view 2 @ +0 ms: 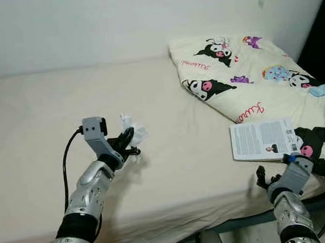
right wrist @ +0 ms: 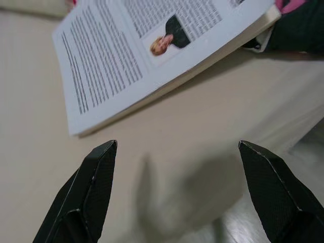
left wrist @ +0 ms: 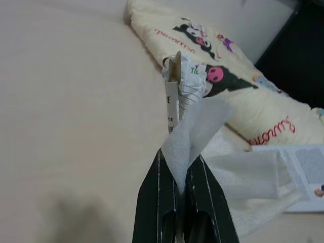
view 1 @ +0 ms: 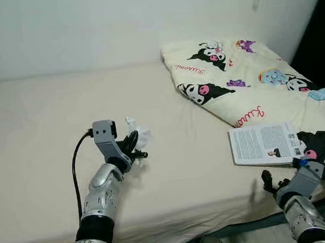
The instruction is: Clean up the room
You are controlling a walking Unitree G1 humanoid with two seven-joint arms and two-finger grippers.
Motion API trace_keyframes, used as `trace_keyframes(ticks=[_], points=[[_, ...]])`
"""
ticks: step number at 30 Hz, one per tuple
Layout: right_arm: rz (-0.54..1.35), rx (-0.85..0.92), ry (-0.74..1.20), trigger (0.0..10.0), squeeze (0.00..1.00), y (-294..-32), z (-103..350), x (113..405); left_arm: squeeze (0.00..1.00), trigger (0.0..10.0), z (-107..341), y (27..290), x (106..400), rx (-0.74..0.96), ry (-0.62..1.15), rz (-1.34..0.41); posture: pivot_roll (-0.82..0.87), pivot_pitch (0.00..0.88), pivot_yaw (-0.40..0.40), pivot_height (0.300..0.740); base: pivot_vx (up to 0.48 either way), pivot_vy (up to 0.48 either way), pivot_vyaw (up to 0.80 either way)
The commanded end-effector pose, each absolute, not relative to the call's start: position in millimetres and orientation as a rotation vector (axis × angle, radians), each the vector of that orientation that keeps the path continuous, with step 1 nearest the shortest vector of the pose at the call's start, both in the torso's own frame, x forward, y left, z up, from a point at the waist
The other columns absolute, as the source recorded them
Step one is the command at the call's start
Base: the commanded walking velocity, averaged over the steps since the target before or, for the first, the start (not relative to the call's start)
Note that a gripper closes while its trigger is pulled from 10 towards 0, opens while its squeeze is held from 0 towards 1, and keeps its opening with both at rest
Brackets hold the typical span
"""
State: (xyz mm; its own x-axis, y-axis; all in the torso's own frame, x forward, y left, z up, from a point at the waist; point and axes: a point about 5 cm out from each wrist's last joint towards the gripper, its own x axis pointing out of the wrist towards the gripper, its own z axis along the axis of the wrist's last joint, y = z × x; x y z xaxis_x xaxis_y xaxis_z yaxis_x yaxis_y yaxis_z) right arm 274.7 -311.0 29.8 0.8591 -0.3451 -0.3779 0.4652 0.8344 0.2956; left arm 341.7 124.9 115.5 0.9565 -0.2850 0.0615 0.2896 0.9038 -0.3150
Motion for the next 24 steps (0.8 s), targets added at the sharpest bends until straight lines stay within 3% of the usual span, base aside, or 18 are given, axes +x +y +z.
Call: trace_keyframes(ticks=[1,12,18,24], points=[[-0.453,0.461,0.246,10.0,0.0,-318.4,37.1,276.1,0.0,10.0,116.6,129.4,339.6,-0.313,-0.013,-0.302,-0.06,0.0,-0.02,0.541,0.0,0.0,0.0],[-0.481,0.573,0.113,10.0,0.0,-333.6,55.4,280.6,0.0,10.0,125.2,137.6,337.1,-0.289,-0.023,-0.315,-0.03,0.05,0.012,0.501,0.0,0.0,0.0],[-0.454,0.57,0.074,10.0,0.0,-329.5,62.8,288.6,0.0,10.0,126.5,140.5,335.2,-0.274,-0.02,-0.331,-0.03,0.064,0.011,0.486,0.0,0.0,0.0],[-0.295,0.495,0.055,10.0,0.0,-311.9,75.0,304.9,0.0,10.0,127.0,140.5,337.0,-0.287,-0.018,-0.312,-0.04,0.062,-0.004,0.501,0.0,0.0,0.0]])
